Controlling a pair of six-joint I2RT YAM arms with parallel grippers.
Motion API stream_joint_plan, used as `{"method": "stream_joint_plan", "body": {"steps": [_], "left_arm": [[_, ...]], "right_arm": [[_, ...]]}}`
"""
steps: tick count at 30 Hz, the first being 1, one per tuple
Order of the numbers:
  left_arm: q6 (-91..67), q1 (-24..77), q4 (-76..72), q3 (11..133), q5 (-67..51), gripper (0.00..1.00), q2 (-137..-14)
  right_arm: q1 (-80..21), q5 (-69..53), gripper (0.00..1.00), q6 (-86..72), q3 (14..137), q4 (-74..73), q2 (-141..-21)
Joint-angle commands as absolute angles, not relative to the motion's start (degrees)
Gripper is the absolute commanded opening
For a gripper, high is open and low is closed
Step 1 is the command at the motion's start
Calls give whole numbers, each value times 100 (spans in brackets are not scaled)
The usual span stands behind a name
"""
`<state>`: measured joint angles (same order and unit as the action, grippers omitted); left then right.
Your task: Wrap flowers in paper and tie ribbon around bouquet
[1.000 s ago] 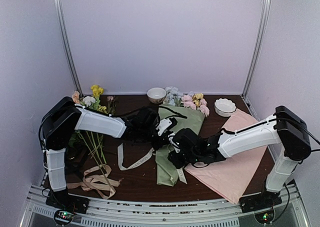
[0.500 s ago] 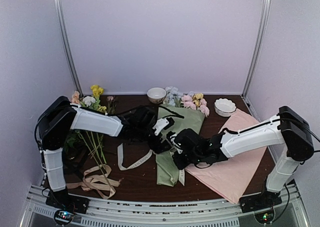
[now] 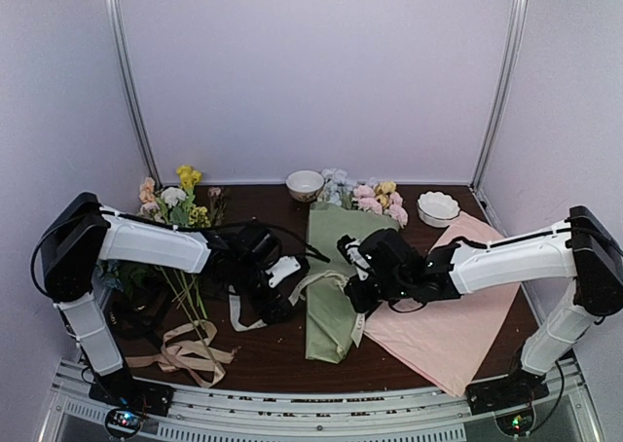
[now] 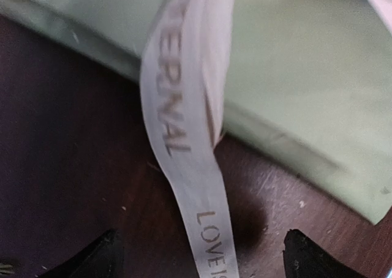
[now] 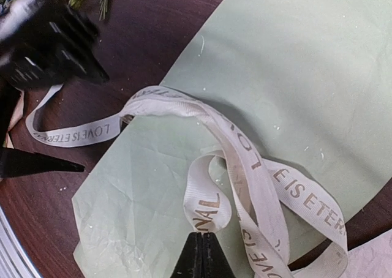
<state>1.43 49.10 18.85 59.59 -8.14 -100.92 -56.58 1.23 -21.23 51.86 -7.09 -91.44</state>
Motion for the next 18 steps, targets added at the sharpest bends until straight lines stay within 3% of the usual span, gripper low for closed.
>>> {"method": "stream_joint_plan", "body": {"steps": [1, 4, 7, 10, 12, 18], "left_arm": [[44, 4878, 2229, 5919, -484, 93, -10501], [16, 4878, 2153, 6011, -304, 88, -10781], [-25, 4878, 2210, 6091, -9, 69, -11056], [-136, 4874, 2427, 6180, 199, 35, -11287], [-230, 4863, 2474, 6181, 369, 1, -11333], [-707, 4556, 2349, 6214, 899, 0, -11161]], "right_arm": [[-5496, -203, 0, -2166, 5147, -645, -8836], [-5376, -368, 0, -2179, 5167, -622, -8759], [-5244, -522, 0, -2197, 5131, -585, -8568], [-5027, -663, 0, -2220, 5099, -580, -8308], [-4809, -791, 0, -2246, 5057, -576, -8112], [-3816, -1055, 0, -2286, 4842, -607, -7538]]}}
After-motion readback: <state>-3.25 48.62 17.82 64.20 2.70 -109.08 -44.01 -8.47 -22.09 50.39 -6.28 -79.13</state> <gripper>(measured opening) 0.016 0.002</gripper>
